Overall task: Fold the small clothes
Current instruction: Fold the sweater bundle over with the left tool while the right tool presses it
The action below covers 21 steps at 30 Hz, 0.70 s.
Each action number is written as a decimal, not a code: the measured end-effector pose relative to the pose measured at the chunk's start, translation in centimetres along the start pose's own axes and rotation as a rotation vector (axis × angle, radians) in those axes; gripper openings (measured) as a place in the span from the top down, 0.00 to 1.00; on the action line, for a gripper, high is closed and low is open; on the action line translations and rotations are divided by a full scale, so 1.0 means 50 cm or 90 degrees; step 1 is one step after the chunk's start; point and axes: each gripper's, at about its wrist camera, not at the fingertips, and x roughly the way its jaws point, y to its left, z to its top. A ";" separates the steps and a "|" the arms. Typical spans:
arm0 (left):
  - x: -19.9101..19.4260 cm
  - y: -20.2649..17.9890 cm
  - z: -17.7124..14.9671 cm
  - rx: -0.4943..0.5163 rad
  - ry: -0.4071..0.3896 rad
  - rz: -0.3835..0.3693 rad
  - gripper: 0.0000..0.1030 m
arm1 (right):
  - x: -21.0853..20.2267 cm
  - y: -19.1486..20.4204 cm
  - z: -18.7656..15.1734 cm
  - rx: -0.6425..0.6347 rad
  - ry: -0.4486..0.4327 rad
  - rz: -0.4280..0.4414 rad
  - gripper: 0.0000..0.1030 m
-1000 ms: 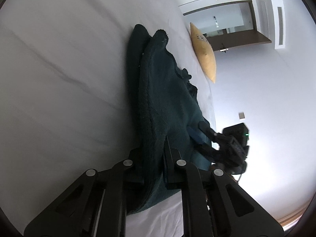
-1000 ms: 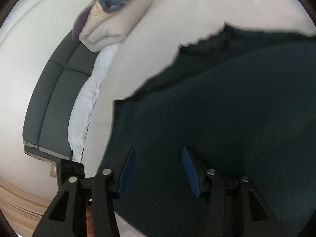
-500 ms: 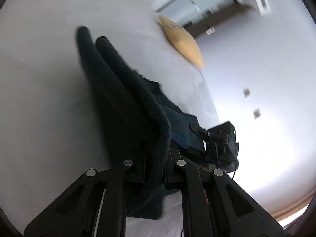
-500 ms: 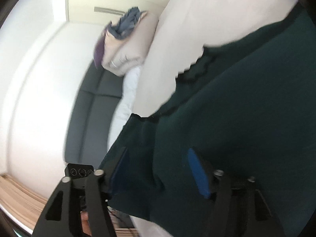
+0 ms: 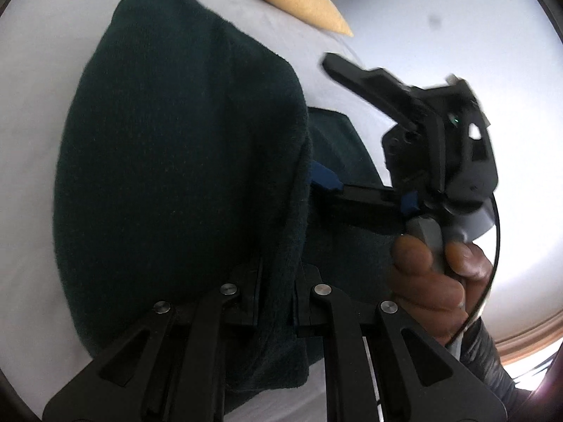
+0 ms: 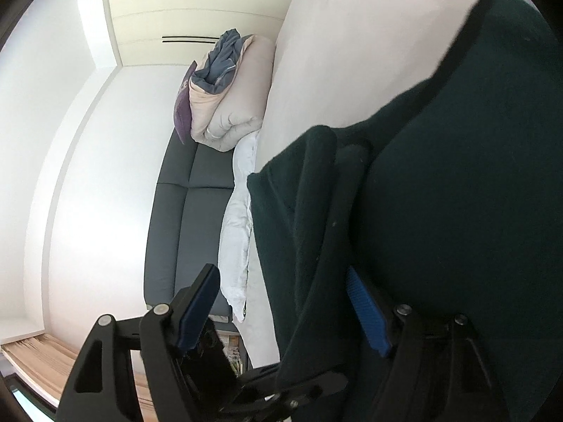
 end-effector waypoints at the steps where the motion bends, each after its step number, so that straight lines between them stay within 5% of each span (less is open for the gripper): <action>1: -0.006 -0.002 -0.002 0.010 -0.002 0.010 0.90 | 0.001 -0.001 0.002 0.001 0.000 -0.004 0.25; 4: -0.012 -0.019 -0.014 0.045 -0.003 0.049 0.90 | 0.021 0.006 0.011 0.002 0.000 -0.016 0.31; 7: -0.013 -0.043 -0.025 0.062 -0.008 0.066 0.90 | 0.038 0.011 0.022 0.001 0.016 -0.090 0.44; 9: -0.017 -0.050 -0.032 0.065 -0.012 0.069 0.90 | 0.043 0.017 0.031 -0.008 0.020 -0.117 0.55; 11: -0.022 -0.050 -0.036 0.059 -0.012 0.067 0.90 | 0.045 0.022 0.037 -0.029 0.029 -0.152 0.80; 21: -0.013 -0.105 -0.033 0.082 0.000 0.035 0.90 | -0.041 0.021 0.059 -0.080 0.008 -0.207 0.86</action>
